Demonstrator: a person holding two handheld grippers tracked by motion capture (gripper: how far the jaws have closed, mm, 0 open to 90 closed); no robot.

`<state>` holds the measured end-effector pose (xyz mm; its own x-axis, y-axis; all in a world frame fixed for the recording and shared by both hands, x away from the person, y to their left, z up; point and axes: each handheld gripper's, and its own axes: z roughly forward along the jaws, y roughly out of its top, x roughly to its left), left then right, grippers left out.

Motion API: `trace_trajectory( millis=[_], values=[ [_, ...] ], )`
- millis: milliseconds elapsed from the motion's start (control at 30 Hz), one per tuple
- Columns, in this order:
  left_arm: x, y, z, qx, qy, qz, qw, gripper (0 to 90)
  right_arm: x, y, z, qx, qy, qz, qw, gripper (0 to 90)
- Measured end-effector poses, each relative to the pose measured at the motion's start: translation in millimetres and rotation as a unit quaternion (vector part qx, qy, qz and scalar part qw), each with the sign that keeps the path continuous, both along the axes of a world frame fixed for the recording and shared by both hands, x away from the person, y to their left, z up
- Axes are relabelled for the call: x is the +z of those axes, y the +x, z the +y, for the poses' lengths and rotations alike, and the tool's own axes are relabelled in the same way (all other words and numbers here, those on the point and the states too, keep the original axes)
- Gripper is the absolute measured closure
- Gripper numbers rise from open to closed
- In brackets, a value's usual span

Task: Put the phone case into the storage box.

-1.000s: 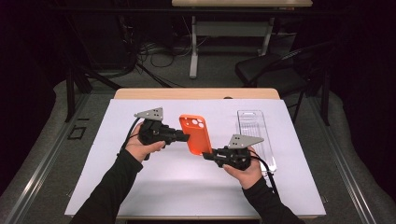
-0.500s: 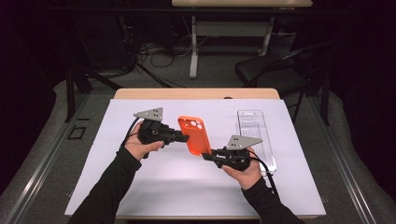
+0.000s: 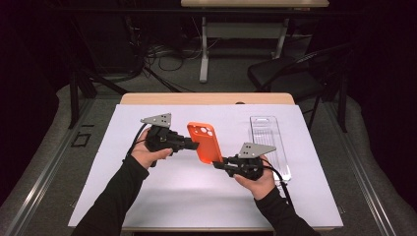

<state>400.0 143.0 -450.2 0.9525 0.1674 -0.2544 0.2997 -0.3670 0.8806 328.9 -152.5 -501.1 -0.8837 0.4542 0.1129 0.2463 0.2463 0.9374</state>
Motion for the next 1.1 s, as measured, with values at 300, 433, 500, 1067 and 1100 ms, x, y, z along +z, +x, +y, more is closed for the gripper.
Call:
trace_trajectory(
  millis=[300, 433, 500, 1067, 1100],
  values=[
    [0.3, -0.3, -0.5, 0.003, 0.002, 0.002, 1.0000, 81.9, -0.2, 0.5, -0.4, 0.000, -0.001, 0.001, 1.0000, 80.1],
    [0.3, -0.2, -0.6, 0.004, 0.003, 0.004, 1.0000, 81.9, -0.3, 0.6, -0.4, -0.001, 0.001, 0.003, 1.0000, 80.1],
    [0.3, -0.2, -0.7, 0.004, 0.003, 0.005, 1.0000, 81.9, -0.4, 0.7, -0.5, -0.001, 0.001, 0.003, 1.0000, 80.0],
    [-1.4, 0.2, -2.5, 0.008, 0.009, 0.010, 0.9999, 82.0, -0.2, 0.5, 0.0, -0.004, 0.005, 0.000, 1.0000, 74.7],
    [-1.7, 0.5, -2.6, 0.007, 0.010, 0.010, 0.9999, 82.1, -0.1, 0.4, 0.0, -0.004, 0.005, 0.000, 1.0000, 74.3]
  ],
)
